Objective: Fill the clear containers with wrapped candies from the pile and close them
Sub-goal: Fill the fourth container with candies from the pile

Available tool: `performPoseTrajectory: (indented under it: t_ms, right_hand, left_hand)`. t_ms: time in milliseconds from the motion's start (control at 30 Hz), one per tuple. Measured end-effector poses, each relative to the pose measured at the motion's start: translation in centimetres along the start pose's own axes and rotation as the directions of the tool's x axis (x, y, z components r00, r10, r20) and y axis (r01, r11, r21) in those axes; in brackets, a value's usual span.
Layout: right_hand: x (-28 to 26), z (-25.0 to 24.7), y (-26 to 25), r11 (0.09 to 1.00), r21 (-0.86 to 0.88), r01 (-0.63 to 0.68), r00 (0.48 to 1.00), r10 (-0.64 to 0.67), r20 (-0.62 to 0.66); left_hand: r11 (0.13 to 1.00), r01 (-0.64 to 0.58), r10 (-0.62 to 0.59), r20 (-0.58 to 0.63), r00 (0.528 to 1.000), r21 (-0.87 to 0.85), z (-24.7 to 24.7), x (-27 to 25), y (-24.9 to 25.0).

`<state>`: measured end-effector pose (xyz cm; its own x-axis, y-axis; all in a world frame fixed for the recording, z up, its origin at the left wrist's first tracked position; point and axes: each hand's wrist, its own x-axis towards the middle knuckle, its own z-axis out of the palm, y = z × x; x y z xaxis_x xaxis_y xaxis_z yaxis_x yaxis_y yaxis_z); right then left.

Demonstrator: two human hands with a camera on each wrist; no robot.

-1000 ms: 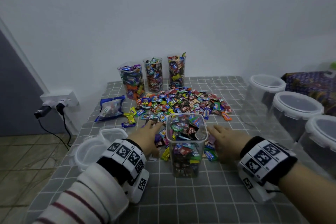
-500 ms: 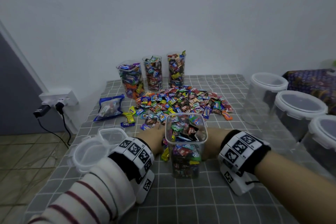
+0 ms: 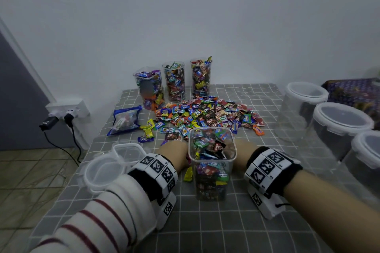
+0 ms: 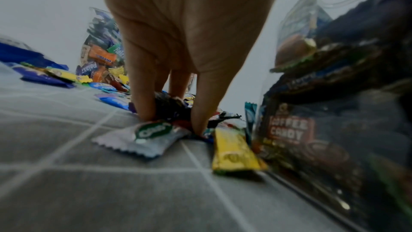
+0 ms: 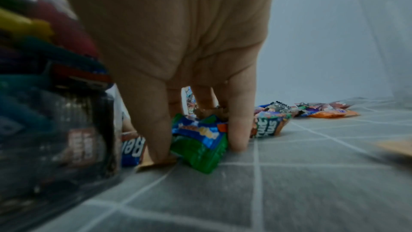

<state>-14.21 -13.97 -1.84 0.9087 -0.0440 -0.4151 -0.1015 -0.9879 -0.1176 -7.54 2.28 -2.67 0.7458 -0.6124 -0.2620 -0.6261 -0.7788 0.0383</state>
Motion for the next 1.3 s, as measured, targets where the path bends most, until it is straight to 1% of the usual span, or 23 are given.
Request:
performPoseTrajectory:
  t_ms: [133, 233, 300, 367, 433, 533, 600, 667, 767, 833, 933, 1000, 1133, 1200, 1300]
  right_hand:
    - [-0.1, -0.4, 0.2, 0.999, -0.034, -0.002, 1.000, 0.001, -0.027]
    - [-0.1, -0.3, 0.6, 0.998, -0.054, 0.024, 0.997, -0.027, -0.068]
    - [0.0, -0.3, 0.7, 0.999, -0.023, 0.028, 0.995, -0.030, -0.092]
    - [0.0, -0.2, 0.9, 0.999, 0.002, 0.036, 0.993, -0.036, -0.114]
    - [0.0, -0.1, 1.2, 0.999, -0.015, 0.029, 0.988, -0.031, -0.150]
    - [-0.3, -0.2, 1.6, 0.999, -0.032, 0.000, 0.980, -0.006, -0.200]
    - [-0.6, -0.3, 1.8, 0.999, -0.032, 0.001, 0.971, -0.009, -0.237]
    - [-0.7, -0.3, 2.2, 1.000, 0.022, -0.002, 0.956, 0.008, -0.293]
    - [-0.7, -0.1, 3.0, 0.996, 0.091, 0.008, 0.935, 0.024, -0.354]
    - [-0.9, -0.2, 3.2, 0.995, 0.095, 0.017, 0.924, 0.020, -0.382]
    - [-1.7, -1.0, 3.0, 0.988, 0.154, 0.031, 0.907, 0.036, -0.419]
    - [-2.4, -1.8, 3.0, 0.980, 0.194, 0.050, 0.890, 0.044, -0.454]
    - [-4.1, -4.1, 3.6, 0.941, 0.316, 0.120, 0.825, 0.083, -0.560]
    - [-5.0, -5.3, 3.6, 0.912, 0.367, 0.185, 0.791, 0.083, -0.606]
    - [-6.3, -6.9, 2.7, 0.876, 0.377, 0.301, 0.728, 0.044, -0.684]
  left_hand:
    - [1.000, 0.003, -0.004, -0.052, 0.999, -0.008, -0.1, 0.1, -0.3]
    - [1.000, 0.023, -0.022, -0.080, 0.997, 0.008, -0.5, -0.4, -0.2]
    - [0.999, 0.045, -0.044, -0.089, 0.995, 0.013, -0.5, -0.7, -0.3]
    - [0.999, 0.052, -0.052, -0.085, 0.995, -0.004, -0.2, -0.6, -0.7]
    - [0.998, 0.060, -0.061, -0.092, 0.994, -0.015, 0.2, -0.4, -1.1]
    - [0.993, 0.088, -0.097, -0.135, 0.986, -0.073, 0.4, -0.6, -1.3]
    - [0.985, 0.091, -0.118, -0.189, 0.975, -0.146, 0.3, -0.9, -1.4]
    - [0.972, 0.077, -0.136, -0.262, 0.955, -0.223, 0.4, -1.1, -1.6]
    - [0.963, 0.052, -0.146, -0.349, 0.926, -0.265, 0.5, -1.4, -1.9]
    - [0.953, 0.034, -0.153, -0.382, 0.911, -0.300, 0.6, -1.5, -2.0]
    - [0.933, 0.014, -0.170, -0.407, 0.897, -0.358, 0.2, -2.0, -1.7]
    - [0.922, -0.007, -0.176, -0.433, 0.884, -0.388, -0.3, -2.4, -1.5]
    - [0.862, -0.081, -0.203, -0.486, 0.850, -0.501, -1.5, -3.4, -1.5]
    - [0.829, -0.129, -0.205, -0.510, 0.835, -0.544, -2.3, -3.9, -1.5]
    - [0.786, -0.188, -0.220, -0.552, 0.804, -0.589, -3.4, -4.5, -1.4]
